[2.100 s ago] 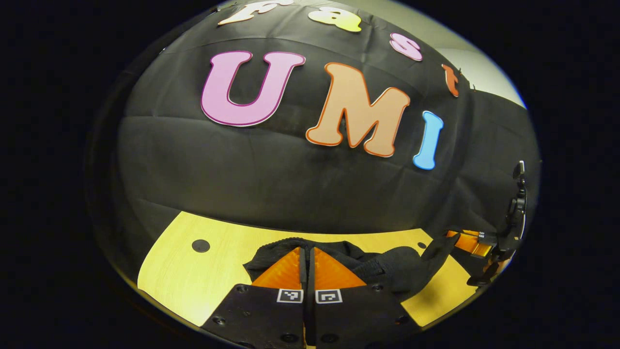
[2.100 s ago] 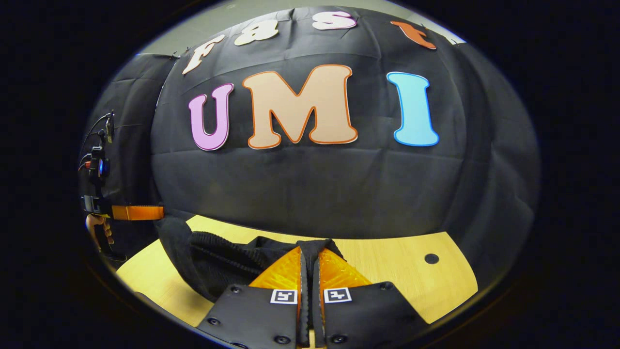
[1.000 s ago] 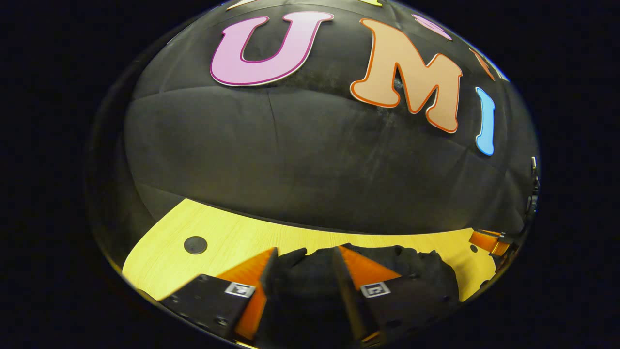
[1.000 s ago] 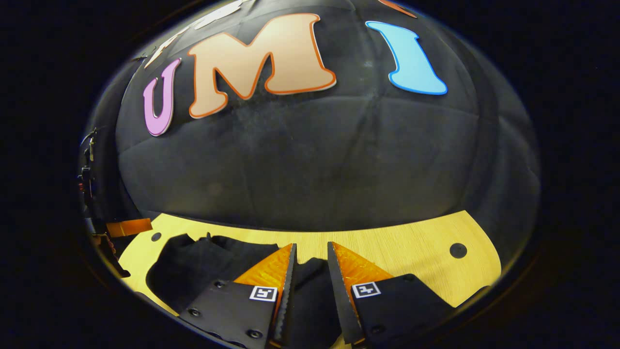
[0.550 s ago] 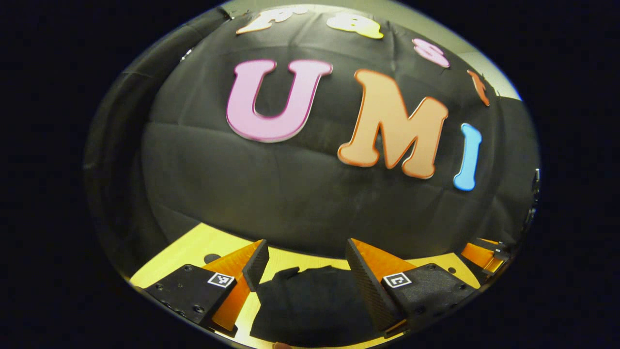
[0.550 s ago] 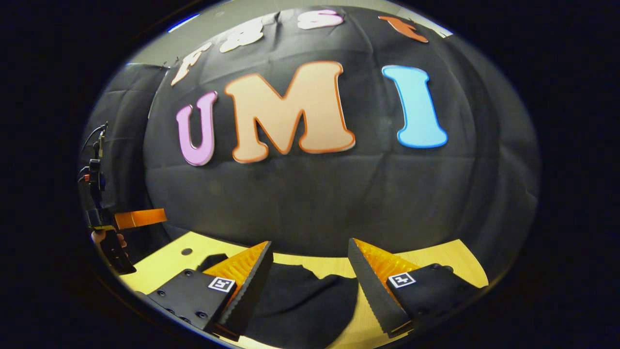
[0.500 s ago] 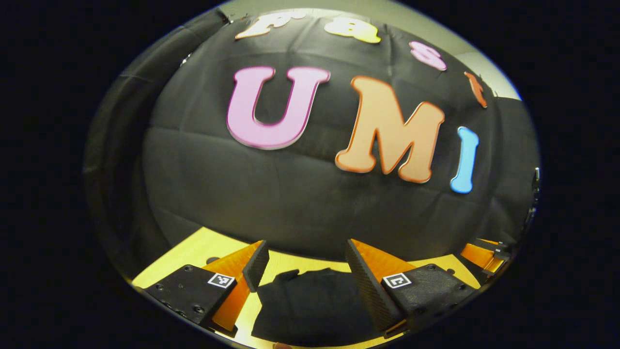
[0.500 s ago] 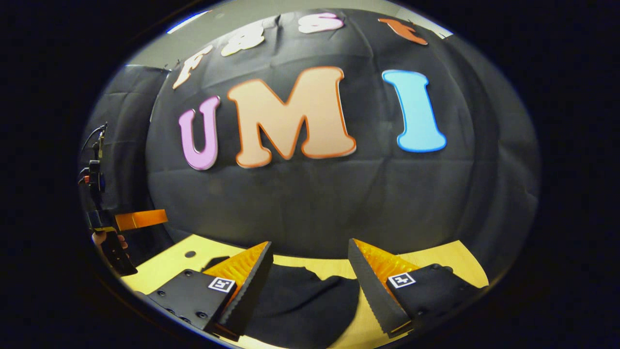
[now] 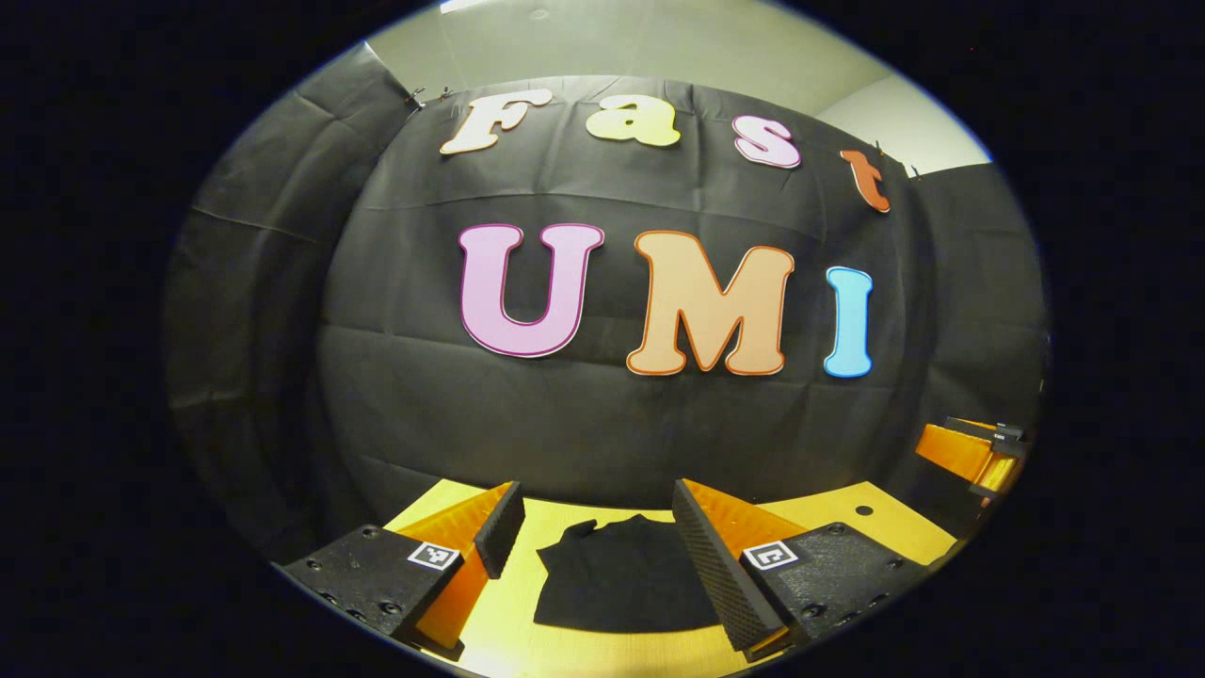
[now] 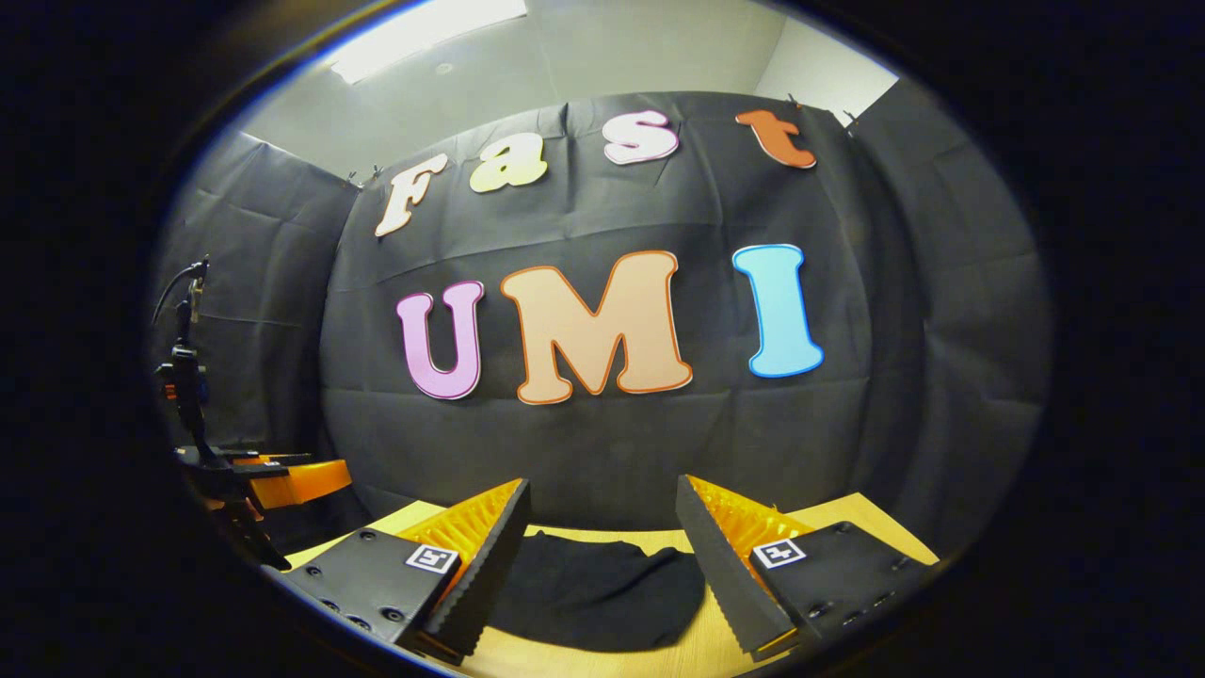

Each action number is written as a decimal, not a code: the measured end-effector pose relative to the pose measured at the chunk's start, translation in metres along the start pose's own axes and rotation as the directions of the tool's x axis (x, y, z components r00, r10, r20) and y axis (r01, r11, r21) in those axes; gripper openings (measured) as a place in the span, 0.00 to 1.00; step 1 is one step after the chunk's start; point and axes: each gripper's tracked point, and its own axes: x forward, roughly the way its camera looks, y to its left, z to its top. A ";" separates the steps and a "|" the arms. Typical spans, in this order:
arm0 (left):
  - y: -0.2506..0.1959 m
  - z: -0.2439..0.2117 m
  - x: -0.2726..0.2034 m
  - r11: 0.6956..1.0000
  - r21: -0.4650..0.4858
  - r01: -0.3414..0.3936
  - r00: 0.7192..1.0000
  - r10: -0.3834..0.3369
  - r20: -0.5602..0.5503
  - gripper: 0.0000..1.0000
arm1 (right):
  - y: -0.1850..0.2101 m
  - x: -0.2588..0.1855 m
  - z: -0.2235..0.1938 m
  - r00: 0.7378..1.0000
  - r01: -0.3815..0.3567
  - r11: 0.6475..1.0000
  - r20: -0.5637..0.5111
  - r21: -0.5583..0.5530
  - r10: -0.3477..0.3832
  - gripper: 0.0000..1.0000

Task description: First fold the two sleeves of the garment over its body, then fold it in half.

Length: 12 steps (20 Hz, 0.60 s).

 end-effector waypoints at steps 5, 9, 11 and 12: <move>0.005 -0.027 -0.055 1.000 -0.027 -0.003 0.998 0.001 -0.069 0.92 | 0.013 -0.061 -0.027 0.999 0.036 0.999 -0.035 0.009 -0.036 0.95; 0.005 -0.048 -0.077 0.995 -0.100 -0.020 0.992 0.008 -0.124 0.94 | 0.034 -0.079 -0.048 0.996 0.010 0.996 -0.088 0.084 -0.002 0.95; 0.006 -0.043 -0.075 0.996 -0.086 -0.023 0.993 0.013 -0.113 0.93 | 0.028 -0.082 -0.040 0.997 0.026 0.997 -0.074 0.071 -0.021 0.95; 0.007 -0.040 -0.076 0.998 -0.065 -0.023 0.994 0.016 -0.107 0.92 | 0.027 -0.083 -0.036 0.998 0.035 0.997 -0.058 0.066 -0.031 0.95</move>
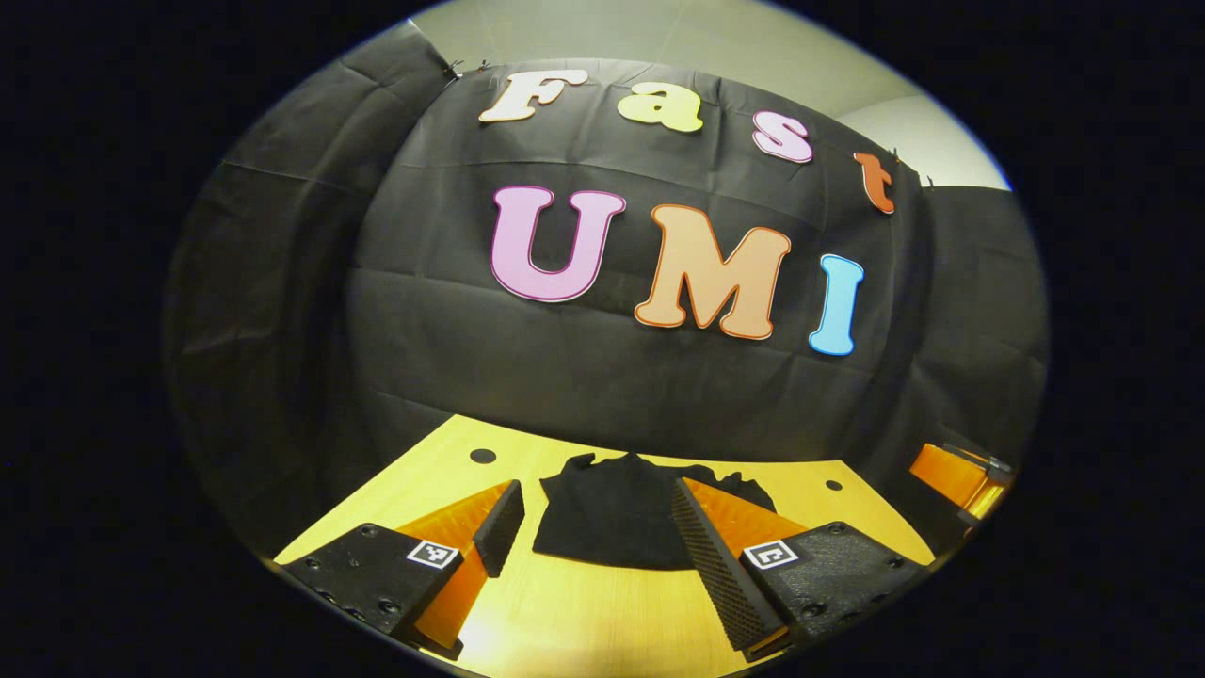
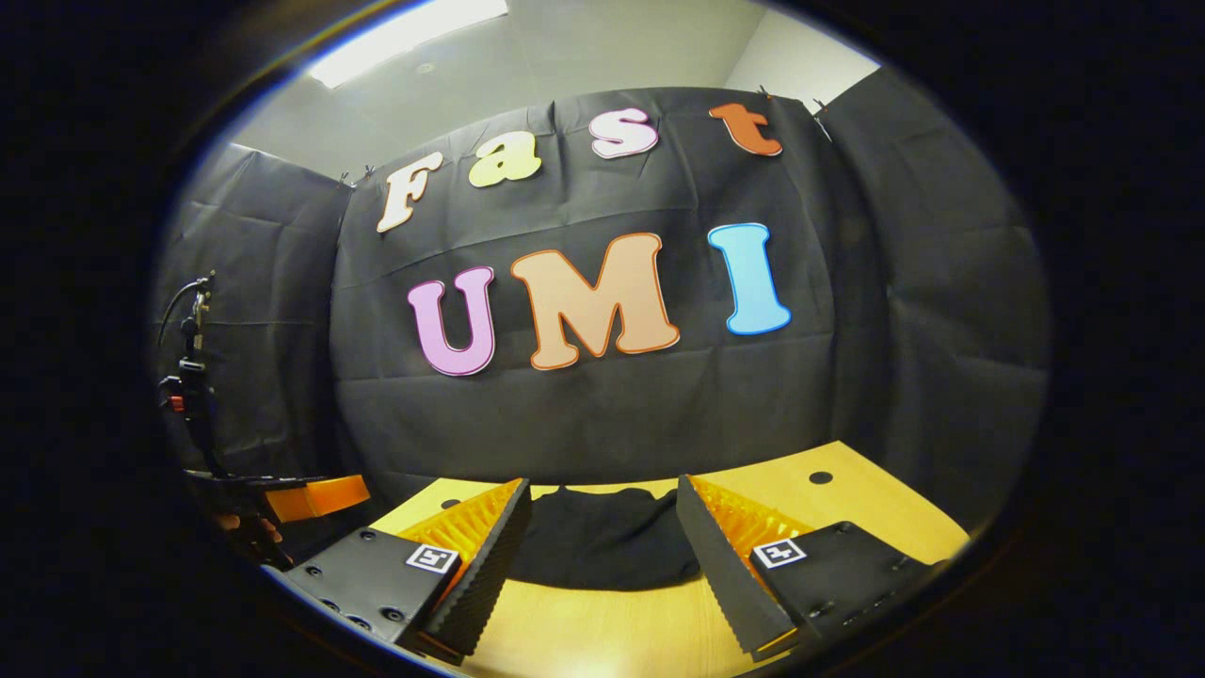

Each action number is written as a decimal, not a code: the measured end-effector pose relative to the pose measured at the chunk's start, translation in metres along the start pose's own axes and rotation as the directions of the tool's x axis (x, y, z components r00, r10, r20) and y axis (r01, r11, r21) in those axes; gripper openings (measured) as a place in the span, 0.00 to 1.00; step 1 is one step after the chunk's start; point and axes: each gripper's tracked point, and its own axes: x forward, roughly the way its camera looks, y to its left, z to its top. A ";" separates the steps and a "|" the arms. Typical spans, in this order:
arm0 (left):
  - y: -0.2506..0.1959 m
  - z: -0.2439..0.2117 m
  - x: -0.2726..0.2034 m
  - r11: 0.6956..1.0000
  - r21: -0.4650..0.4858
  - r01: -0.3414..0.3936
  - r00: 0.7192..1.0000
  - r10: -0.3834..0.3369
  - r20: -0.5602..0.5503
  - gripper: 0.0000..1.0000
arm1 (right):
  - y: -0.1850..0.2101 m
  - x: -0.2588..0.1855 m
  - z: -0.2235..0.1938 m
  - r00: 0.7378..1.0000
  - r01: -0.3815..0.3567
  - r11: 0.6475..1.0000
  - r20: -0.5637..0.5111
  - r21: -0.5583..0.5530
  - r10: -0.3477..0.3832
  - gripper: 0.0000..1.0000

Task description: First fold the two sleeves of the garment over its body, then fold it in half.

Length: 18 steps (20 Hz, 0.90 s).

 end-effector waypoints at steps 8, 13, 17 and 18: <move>-0.001 0.005 -0.005 0.999 0.039 0.023 0.999 -0.024 0.023 0.93 | -0.001 -0.006 0.001 1.000 0.018 1.000 0.011 0.011 -0.018 0.97; -0.007 0.000 0.000 0.998 0.048 0.052 0.999 -0.052 0.006 0.94 | 0.007 -0.007 -0.001 1.000 0.014 1.000 0.010 -0.023 -0.014 0.97; -0.008 -0.002 0.005 0.996 0.066 0.066 0.998 -0.066 0.004 0.93 | 0.006 -0.013 -0.007 1.000 0.021 1.000 -0.010 -0.017 -0.021 0.97; -0.008 -0.003 0.005 0.995 0.068 0.071 0.998 -0.071 -0.002 0.93 | 0.005 -0.014 -0.006 0.999 0.032 0.999 -0.005 -0.022 -0.032 0.95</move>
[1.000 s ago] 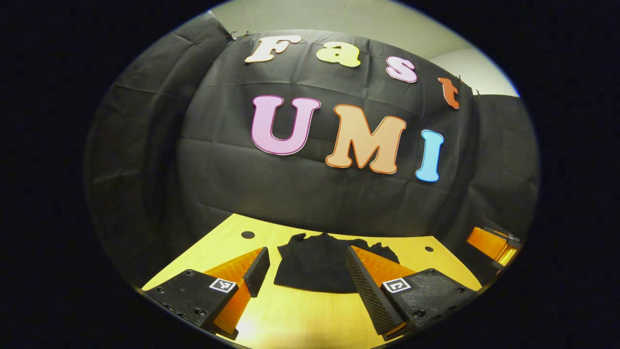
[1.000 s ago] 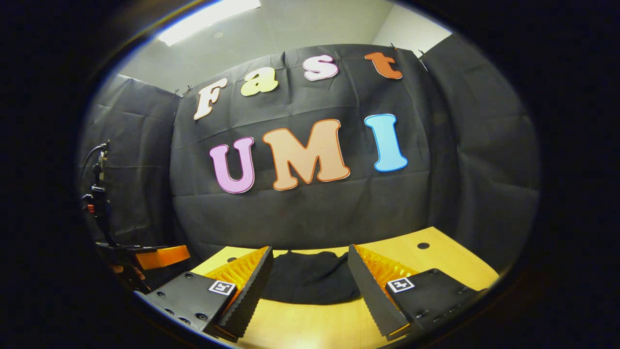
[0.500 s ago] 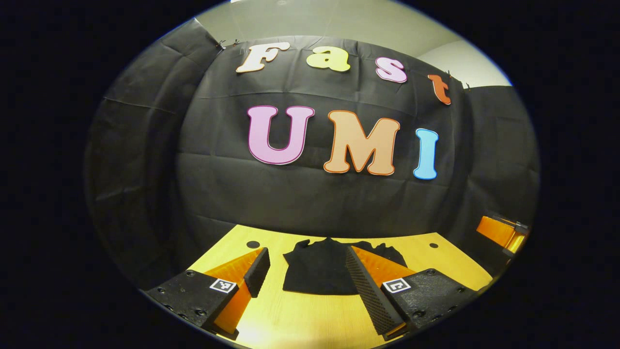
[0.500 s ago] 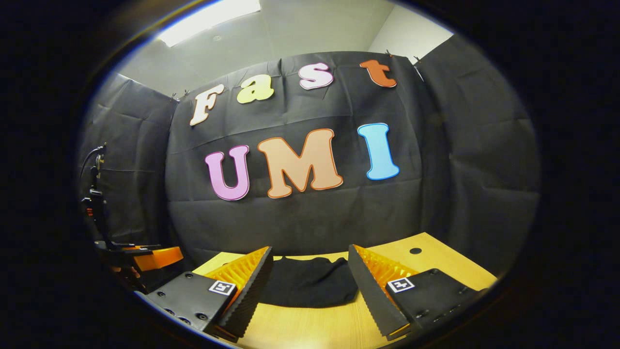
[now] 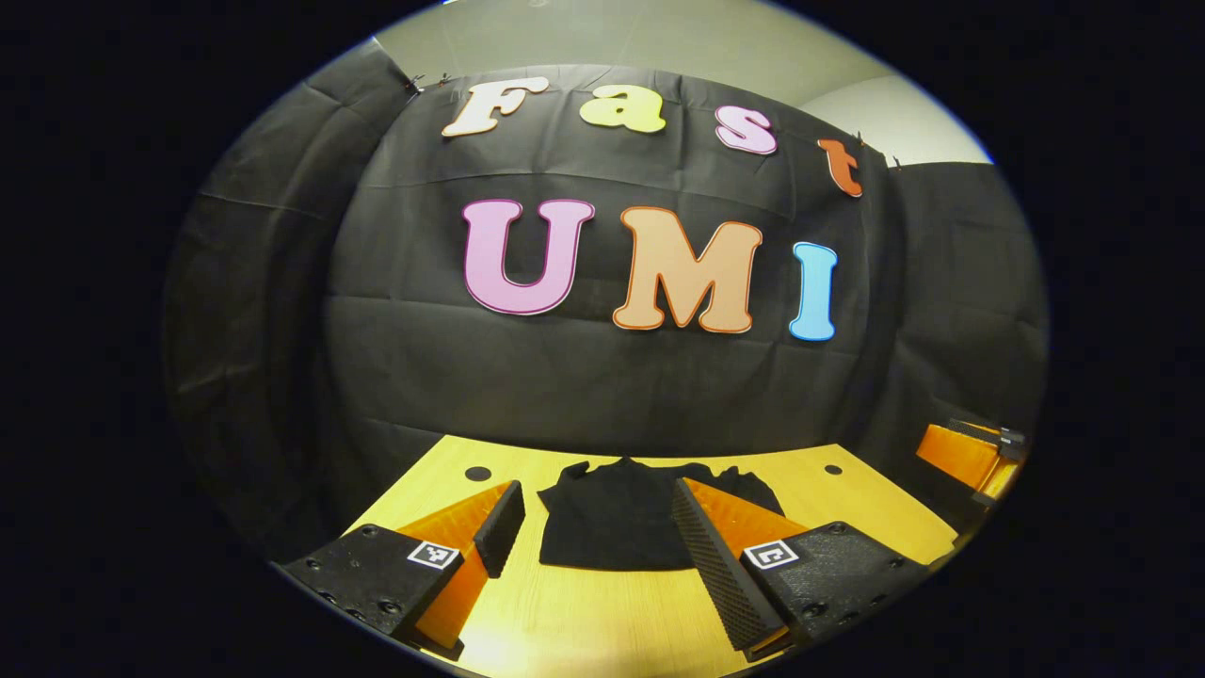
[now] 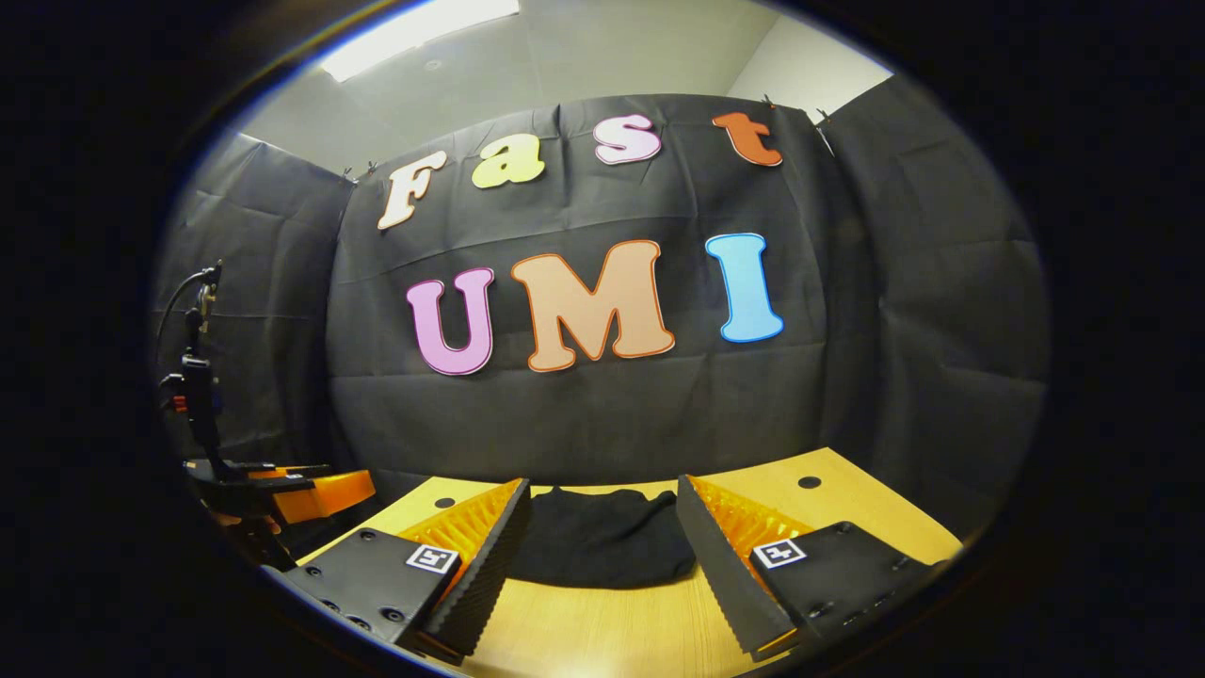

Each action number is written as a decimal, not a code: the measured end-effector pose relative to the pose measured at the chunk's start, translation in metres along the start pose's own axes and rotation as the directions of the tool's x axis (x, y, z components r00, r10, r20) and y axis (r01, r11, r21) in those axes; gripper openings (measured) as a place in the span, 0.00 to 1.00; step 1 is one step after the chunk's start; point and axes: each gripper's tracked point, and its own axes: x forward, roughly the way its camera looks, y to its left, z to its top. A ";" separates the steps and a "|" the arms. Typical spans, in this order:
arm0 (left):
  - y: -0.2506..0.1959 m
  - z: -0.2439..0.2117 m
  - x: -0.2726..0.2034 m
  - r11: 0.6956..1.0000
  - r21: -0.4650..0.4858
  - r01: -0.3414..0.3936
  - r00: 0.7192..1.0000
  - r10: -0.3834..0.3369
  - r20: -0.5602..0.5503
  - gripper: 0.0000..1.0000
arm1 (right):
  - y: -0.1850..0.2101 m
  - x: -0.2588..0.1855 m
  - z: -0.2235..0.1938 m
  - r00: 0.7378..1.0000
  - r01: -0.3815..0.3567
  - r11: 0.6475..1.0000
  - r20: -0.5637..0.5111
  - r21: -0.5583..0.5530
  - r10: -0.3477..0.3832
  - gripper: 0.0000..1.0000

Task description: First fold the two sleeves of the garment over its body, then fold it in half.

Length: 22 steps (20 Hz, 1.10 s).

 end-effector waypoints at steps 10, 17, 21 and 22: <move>0.005 -0.013 0.001 0.998 -0.034 0.045 0.999 -0.045 -0.023 0.94 | 0.004 -0.015 -0.001 0.997 0.077 0.997 0.010 -0.016 -0.077 0.95; -0.010 -0.025 -0.010 0.991 -0.026 0.135 0.989 -0.136 -0.050 0.94 | 0.017 -0.032 -0.005 0.994 0.108 0.994 0.010 -0.027 -0.107 0.97; -0.012 -0.028 -0.018 0.982 -0.066 0.177 0.983 -0.180 -0.045 0.93 | 0.020 -0.041 -0.007 0.991 0.132 0.991 0.014 -0.021 -0.132 0.97; -0.010 -0.028 -0.020 0.981 -0.073 0.178 0.982 -0.181 -0.049 0.93 | 0.023 -0.043 -0.010 0.990 0.138 0.990 0.012 -0.021 -0.137 0.97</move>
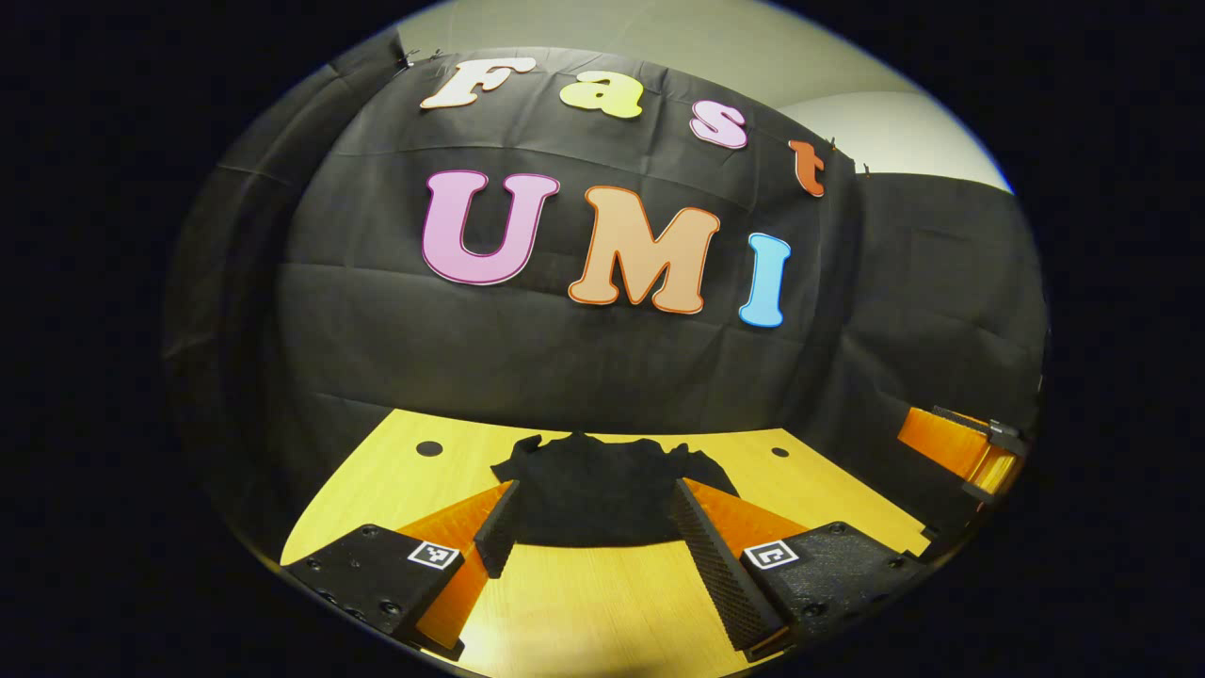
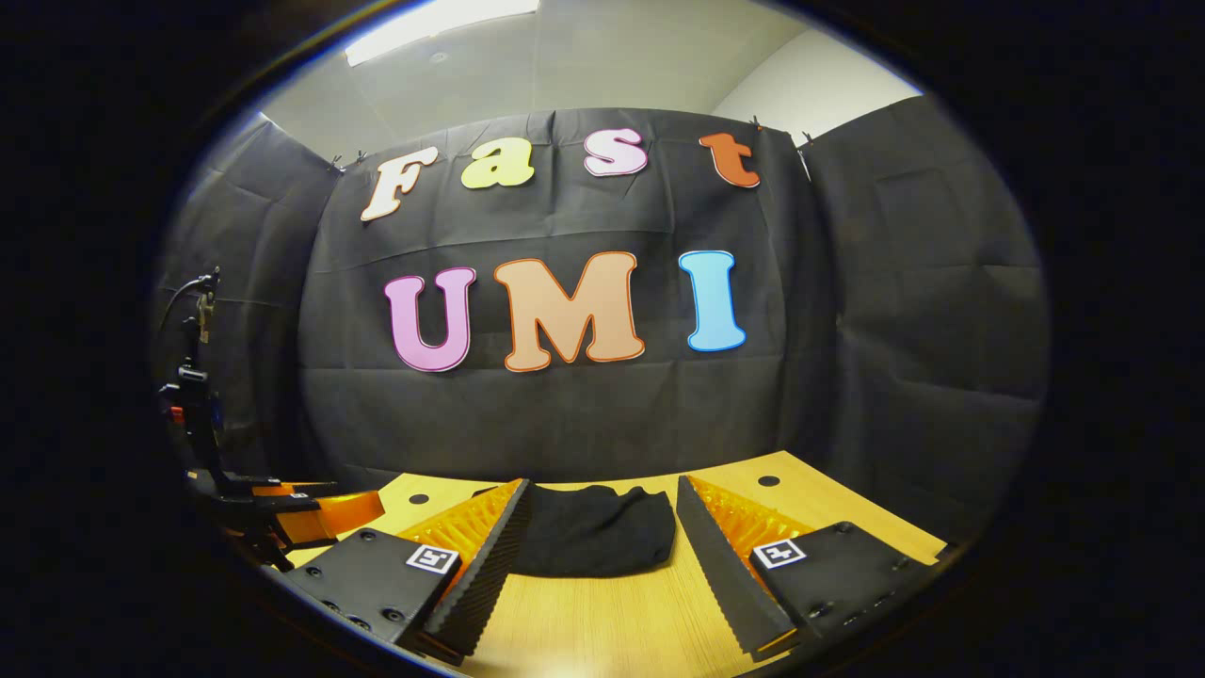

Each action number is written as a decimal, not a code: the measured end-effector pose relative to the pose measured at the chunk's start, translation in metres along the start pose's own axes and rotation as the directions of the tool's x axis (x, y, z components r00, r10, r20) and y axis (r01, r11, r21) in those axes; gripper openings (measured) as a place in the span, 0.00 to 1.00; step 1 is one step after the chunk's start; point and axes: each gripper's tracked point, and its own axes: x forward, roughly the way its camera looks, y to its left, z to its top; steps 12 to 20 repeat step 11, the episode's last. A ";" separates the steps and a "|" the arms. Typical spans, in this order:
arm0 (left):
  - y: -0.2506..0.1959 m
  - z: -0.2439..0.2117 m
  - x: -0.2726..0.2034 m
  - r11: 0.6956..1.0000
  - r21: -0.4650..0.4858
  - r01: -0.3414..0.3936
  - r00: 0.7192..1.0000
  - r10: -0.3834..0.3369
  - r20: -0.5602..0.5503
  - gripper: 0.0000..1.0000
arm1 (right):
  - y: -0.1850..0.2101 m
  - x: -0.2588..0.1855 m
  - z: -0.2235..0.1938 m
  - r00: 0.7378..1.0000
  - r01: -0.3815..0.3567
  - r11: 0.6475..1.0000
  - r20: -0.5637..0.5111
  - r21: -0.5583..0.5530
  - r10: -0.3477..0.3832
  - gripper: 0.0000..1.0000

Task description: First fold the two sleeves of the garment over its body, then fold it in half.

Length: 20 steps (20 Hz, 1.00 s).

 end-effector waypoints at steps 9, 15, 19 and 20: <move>0.009 -0.007 -0.005 0.998 -0.026 0.053 0.998 -0.054 -0.018 0.94 | 0.019 -0.023 -0.009 0.999 0.032 0.999 -0.014 -0.015 -0.033 0.95; 0.011 -0.012 -0.005 0.998 -0.032 0.051 0.998 -0.051 -0.029 0.93 | 0.018 -0.028 -0.016 0.999 0.041 0.999 -0.033 -0.029 -0.042 0.97; 0.011 -0.012 -0.005 0.998 -0.032 0.051 0.998 -0.051 -0.029 0.93 | 0.018 -0.028 -0.016 0.999 0.041 0.999 -0.033 -0.029 -0.042 0.97; 0.011 -0.012 -0.005 0.998 -0.032 0.051 0.998 -0.051 -0.029 0.93 | 0.018 -0.028 -0.016 0.999 0.041 0.999 -0.033 -0.029 -0.042 0.97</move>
